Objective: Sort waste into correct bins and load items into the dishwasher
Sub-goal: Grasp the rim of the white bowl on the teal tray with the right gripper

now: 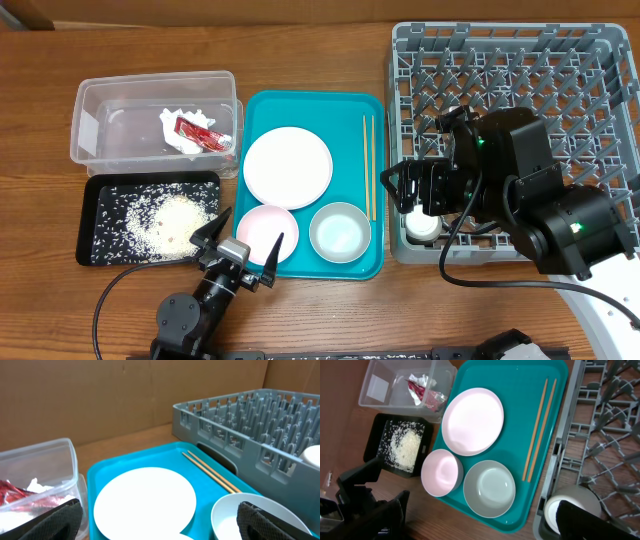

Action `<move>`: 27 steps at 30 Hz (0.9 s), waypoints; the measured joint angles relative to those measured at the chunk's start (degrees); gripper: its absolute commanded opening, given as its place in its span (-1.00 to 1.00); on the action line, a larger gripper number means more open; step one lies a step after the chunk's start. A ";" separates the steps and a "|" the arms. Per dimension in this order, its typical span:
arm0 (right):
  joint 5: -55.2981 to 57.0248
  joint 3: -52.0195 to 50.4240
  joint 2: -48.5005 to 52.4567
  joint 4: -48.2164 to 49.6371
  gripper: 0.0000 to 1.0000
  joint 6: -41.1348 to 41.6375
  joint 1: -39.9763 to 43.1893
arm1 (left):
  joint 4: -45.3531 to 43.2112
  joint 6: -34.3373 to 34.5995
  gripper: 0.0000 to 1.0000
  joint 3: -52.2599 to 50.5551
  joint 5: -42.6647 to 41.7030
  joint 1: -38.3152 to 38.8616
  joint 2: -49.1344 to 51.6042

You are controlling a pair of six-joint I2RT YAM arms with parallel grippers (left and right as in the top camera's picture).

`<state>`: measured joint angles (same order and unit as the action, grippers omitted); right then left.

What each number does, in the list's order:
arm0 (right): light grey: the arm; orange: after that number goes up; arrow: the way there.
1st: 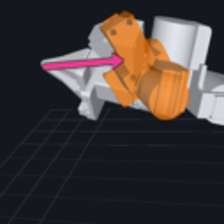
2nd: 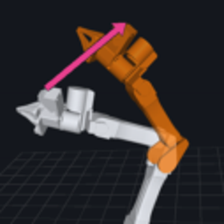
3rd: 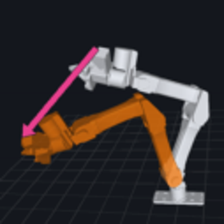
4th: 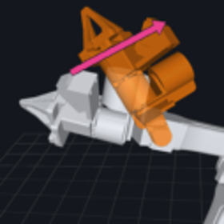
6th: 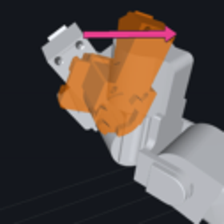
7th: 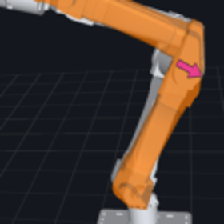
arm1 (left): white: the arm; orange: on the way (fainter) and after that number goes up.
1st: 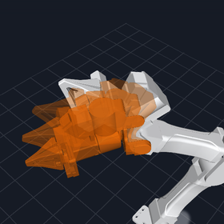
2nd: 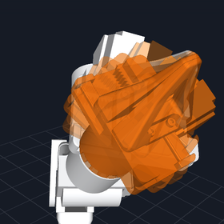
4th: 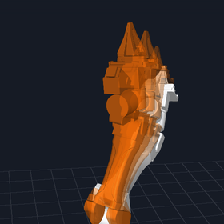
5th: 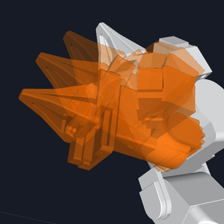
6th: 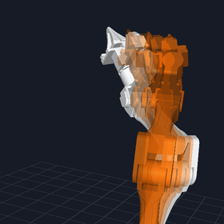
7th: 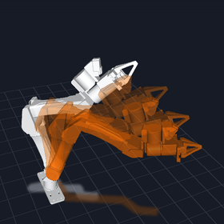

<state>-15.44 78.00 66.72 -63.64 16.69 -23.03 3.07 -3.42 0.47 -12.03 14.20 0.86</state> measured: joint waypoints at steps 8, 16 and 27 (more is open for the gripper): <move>0.00 0.00 0.00 -0.02 1.00 0.02 0.00 | 0.07 0.00 1.00 0.00 -0.02 0.00 0.00; -0.20 0.00 0.00 0.00 1.00 0.00 0.02 | 0.07 0.00 1.00 0.00 -0.02 0.00 0.00; -3.54 -0.13 1.79 0.35 1.00 -0.57 -2.16 | 0.07 0.02 1.00 0.00 -0.02 0.00 0.00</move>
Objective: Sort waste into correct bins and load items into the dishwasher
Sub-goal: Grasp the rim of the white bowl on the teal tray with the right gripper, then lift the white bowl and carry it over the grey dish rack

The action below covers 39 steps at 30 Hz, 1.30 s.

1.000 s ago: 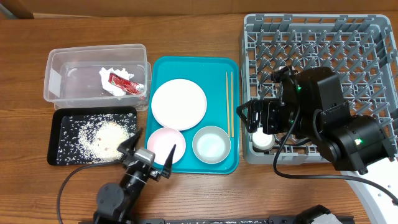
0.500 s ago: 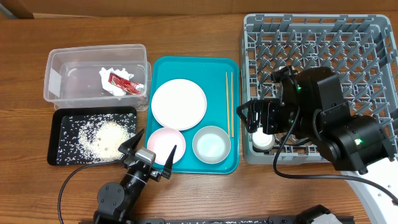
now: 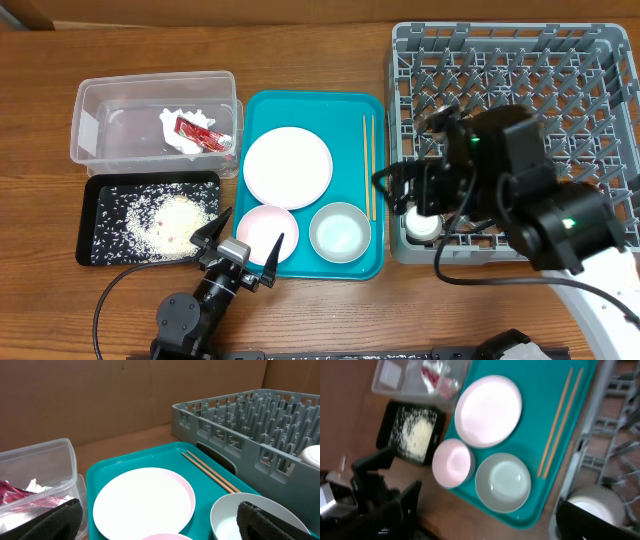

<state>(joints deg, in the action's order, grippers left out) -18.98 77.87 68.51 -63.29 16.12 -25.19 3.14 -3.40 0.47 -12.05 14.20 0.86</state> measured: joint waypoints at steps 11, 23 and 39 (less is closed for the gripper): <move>10.84 -7.21 14.60 3.04 0.83 -1.22 -14.32 | 0.00 0.00 1.00 0.00 0.00 0.00 0.00; 19.47 -7.93 30.82 12.15 0.14 -5.73 -14.51 | 0.00 0.00 1.00 0.00 0.00 0.00 0.00; 19.32 -8.24 36.24 13.62 -0.92 -7.08 -14.51 | -0.02 -0.02 1.00 0.00 -0.63 -16.50 0.00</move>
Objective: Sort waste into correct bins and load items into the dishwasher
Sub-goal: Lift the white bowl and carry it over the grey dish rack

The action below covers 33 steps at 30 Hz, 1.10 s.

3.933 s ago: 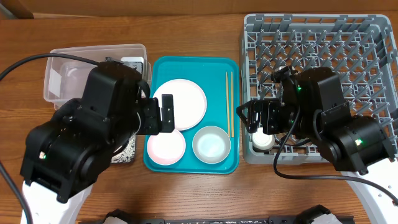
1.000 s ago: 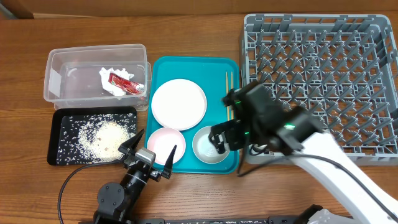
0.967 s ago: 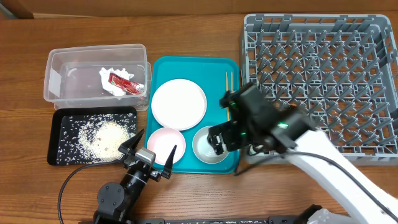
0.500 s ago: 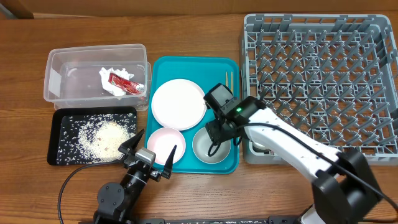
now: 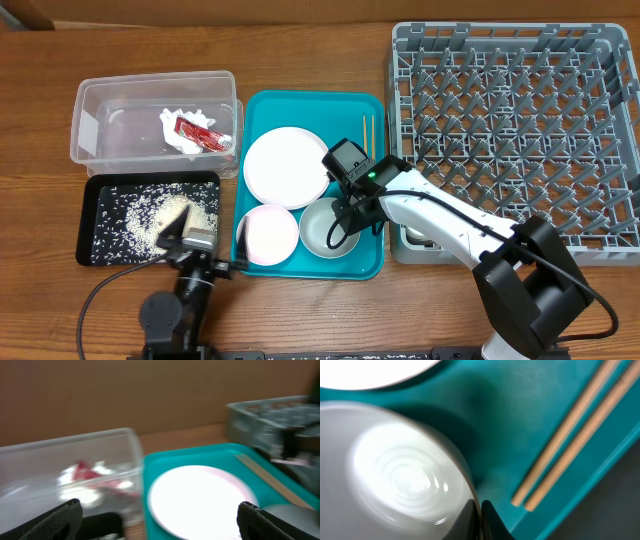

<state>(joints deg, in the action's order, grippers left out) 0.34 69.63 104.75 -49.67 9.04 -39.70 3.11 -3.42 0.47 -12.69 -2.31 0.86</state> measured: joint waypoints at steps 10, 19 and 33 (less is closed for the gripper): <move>3.02 2.93 -3.19 -5.88 -0.92 5.25 -0.04 | 0.02 0.00 1.00 0.00 0.00 -5.62 0.00; 24.09 9.03 -22.69 -9.03 -0.92 14.01 -0.04 | 0.02 0.02 1.00 0.00 0.00 -5.62 0.00; 57.16 8.81 -25.18 -14.21 -0.92 22.64 20.00 | 0.02 0.00 1.00 0.00 0.00 -5.62 0.00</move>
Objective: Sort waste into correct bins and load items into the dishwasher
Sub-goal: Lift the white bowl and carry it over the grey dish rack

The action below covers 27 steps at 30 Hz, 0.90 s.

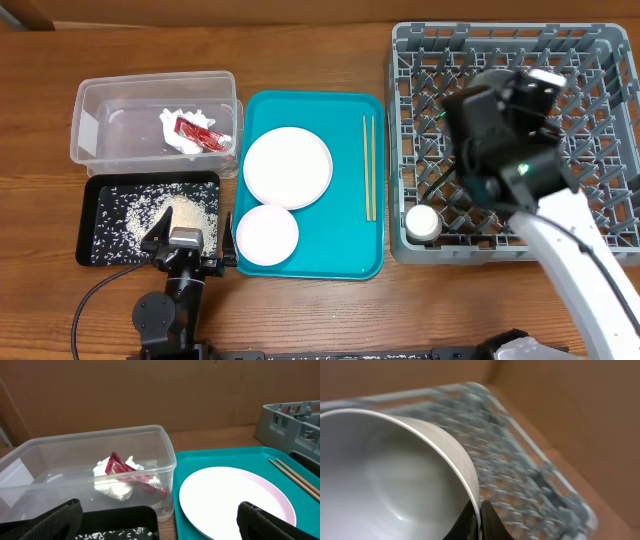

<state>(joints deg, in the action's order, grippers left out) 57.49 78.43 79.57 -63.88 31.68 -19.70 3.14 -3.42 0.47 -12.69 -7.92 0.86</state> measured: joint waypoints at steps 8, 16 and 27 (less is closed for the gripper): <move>-0.68 -0.57 12.83 1.36 -0.92 3.08 10.34 | 0.00 0.02 1.00 0.00 0.00 0.00 0.00; 0.28 -0.68 22.86 3.48 -0.92 3.21 9.53 | 0.00 0.02 1.00 0.00 0.00 0.00 0.00; 9.57 -0.66 23.19 2.89 -0.92 3.15 4.96 | 0.00 0.02 1.00 0.00 0.00 0.00 0.00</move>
<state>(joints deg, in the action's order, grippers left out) 67.07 77.78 102.76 -60.99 34.83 -14.74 3.14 -3.40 0.47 -12.69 -7.92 0.86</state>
